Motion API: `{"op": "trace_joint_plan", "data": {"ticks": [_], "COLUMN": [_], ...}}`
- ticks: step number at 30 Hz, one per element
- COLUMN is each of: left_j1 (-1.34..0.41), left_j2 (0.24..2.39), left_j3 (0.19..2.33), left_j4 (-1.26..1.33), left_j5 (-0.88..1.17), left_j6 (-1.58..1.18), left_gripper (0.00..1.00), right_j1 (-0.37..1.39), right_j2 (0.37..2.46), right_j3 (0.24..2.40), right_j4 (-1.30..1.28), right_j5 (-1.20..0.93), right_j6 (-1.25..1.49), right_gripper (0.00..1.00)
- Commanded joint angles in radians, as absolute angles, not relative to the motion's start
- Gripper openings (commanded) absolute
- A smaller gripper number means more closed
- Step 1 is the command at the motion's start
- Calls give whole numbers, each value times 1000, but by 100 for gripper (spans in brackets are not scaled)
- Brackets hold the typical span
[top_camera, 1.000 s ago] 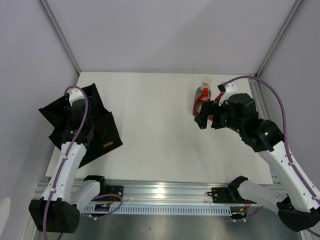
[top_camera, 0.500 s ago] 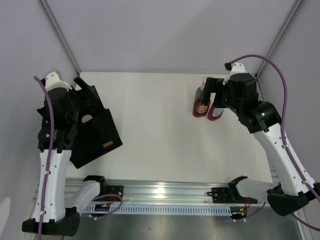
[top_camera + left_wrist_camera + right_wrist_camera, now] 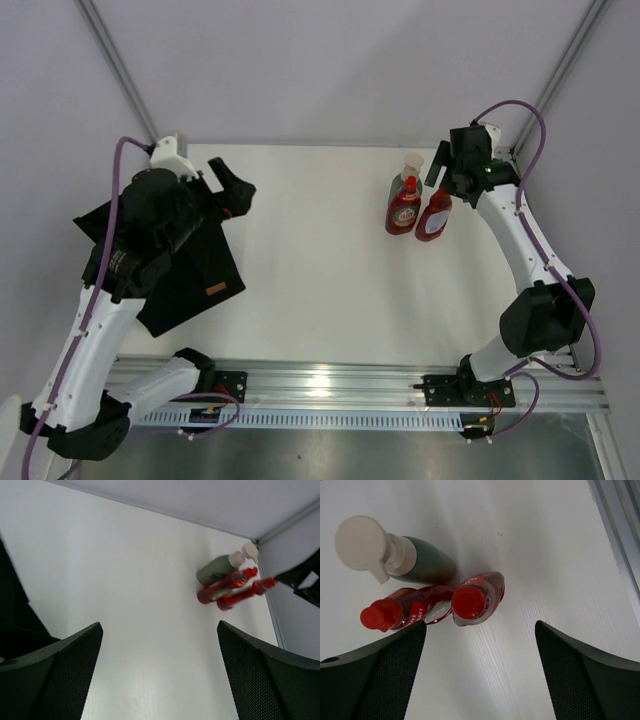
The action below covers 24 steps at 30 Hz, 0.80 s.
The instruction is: Place the personal care products into the canvas bag
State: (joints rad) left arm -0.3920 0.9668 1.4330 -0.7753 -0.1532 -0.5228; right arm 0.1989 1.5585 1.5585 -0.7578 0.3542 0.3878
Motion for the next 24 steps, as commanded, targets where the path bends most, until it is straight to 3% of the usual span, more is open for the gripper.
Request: {"op": "trace_joint_plan", "data": {"ticks": [1, 8, 18, 24], "left_j1": [-504, -636, -646, -646], "left_j2": [977, 913, 807, 799], "left_j3": [1465, 1365, 1310, 1318], "left_j4": [-795, -768, -868, -890], "left_j5": [-176, -135, -150, -158], "left_j6": [-514, -554, -552, -546], "left_gripper": [99, 99, 99, 99], "right_j1": [181, 170, 181, 184], "right_j2": [1589, 1655, 1693, 1729], "right_j3": [1624, 1609, 1574, 1568], "right_j4": [-713, -696, -681, -687], "right_j5": [371, 371, 365, 379], "right_j6": [437, 405, 416, 419], "right_gripper": [93, 91, 80, 79]}}
